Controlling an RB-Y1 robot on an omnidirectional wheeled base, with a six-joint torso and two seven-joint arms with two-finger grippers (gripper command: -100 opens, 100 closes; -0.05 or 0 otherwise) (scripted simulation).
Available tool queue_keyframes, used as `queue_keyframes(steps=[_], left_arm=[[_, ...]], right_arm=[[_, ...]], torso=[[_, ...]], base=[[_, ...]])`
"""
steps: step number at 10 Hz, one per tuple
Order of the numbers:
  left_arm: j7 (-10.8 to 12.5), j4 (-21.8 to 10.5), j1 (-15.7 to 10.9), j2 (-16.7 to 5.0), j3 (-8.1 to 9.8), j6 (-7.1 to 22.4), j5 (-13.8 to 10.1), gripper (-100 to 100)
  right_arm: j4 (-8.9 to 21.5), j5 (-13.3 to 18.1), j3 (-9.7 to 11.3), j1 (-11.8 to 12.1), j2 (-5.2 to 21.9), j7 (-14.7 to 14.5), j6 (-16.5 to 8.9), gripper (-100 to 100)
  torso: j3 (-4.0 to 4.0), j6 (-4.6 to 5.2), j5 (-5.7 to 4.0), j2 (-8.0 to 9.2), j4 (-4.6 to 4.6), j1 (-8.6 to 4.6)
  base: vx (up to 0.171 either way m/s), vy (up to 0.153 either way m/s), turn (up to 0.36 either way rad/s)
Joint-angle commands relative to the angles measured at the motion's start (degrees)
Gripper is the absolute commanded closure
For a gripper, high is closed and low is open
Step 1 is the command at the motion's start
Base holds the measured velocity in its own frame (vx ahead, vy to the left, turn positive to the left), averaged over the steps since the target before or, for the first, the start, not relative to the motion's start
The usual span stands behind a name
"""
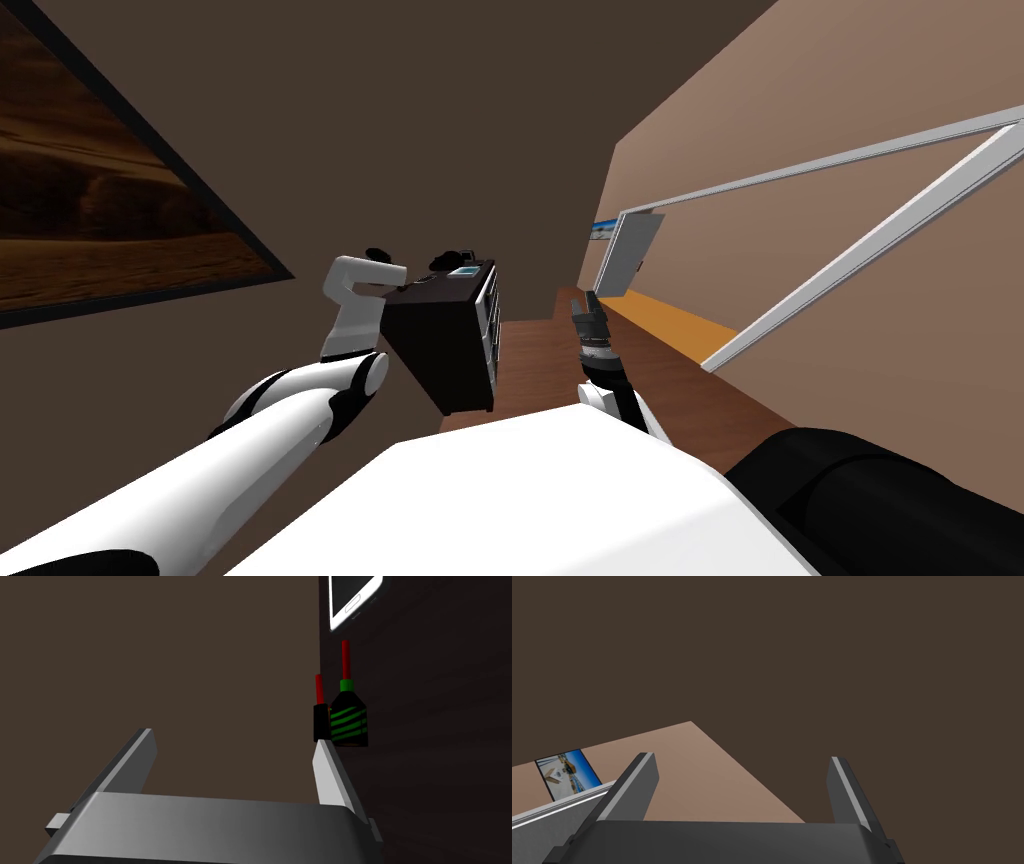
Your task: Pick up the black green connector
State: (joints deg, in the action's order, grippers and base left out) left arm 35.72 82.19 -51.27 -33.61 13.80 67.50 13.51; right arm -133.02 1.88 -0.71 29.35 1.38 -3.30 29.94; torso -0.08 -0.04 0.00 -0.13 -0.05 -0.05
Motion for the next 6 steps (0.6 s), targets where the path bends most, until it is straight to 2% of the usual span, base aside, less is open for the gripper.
queue_keyframes(steps=[1, 2, 4, 5, 6], left_arm=[[0.28, -0.86, -0.93, -0.02, 0.08, 2.6, 0.09, -100], [1.7, -3.52, -3.52, -0.74, 1.09, 4.36, -0.05, -100], [1.7, -4.31, -4.09, -0.74, 1.09, 6.52, -0.05, -100], [3.03, -6.72, -6.69, -1.46, 2.11, 8.87, -0.23, -100], [3.03, -7.71, -7.11, -1.46, 2.11, 10.26, -0.23, -100]], right_arm=[[0.0, 0.0, 0.0, 0.0, 0.0, 0.0, 0.0, 0], [0.0, 0.0, 0.0, 0.0, 0.0, 0.0, 0.0, 0], [0.0, 0.0, 0.0, 0.0, 0.0, 0.0, 0.0, 0], [0.0, 0.0, 0.0, 0.0, 0.0, 0.0, 0.0, 0], [0.0, 0.0, 0.0, 0.0, 0.0, 0.0, 0.0, 0]], torso=[[0.0, 0.0, 0.0, 0.0, 0.0, 0.0], [0.03, -0.01, 0.01, 0.05, 0.01, 0.02], [0.01, -0.01, 0.01, 0.01, 0.0, 0.04], [0.03, -0.02, 0.02, 0.05, 0.01, 0.05], [0.01, 0.01, 0.01, 0.01, 0.01, 0.07]], base=[[0.014, -0.007, 0.001], [0.027, -0.008, -0.091], [0.025, -0.001, -0.023], [0.033, 0.005, -0.074], [0.04, 0.008, -0.061]])
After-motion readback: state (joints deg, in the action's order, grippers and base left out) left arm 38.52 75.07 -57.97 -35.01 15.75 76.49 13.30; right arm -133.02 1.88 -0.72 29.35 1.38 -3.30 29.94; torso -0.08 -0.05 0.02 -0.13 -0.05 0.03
